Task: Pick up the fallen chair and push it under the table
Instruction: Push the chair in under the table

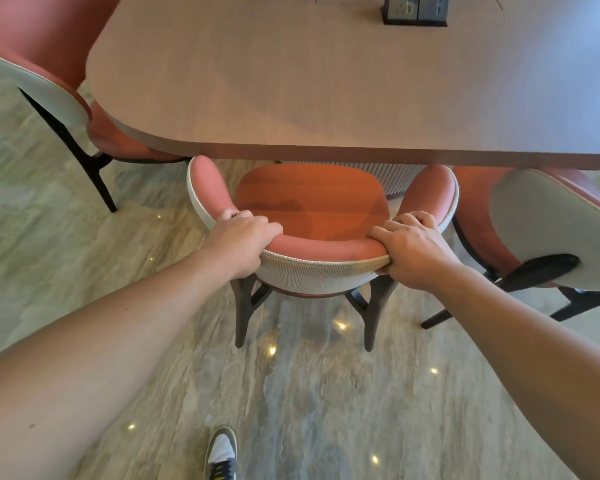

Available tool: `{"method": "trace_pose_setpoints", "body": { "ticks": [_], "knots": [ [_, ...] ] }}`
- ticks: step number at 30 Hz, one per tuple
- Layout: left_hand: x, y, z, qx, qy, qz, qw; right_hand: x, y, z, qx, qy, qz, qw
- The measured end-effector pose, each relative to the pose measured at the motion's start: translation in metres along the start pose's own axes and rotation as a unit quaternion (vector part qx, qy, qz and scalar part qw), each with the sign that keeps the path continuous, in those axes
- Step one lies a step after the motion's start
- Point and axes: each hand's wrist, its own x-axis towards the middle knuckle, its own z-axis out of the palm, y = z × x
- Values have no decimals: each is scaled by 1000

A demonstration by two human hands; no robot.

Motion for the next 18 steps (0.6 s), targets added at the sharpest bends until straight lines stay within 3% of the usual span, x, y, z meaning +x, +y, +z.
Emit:
{"method": "trace_pose_setpoints", "body": {
  "ticks": [18],
  "knots": [
    [-15,13,23,15,3,0,1000,-13,-1,28,-17,14,-24,999]
  ]
}}
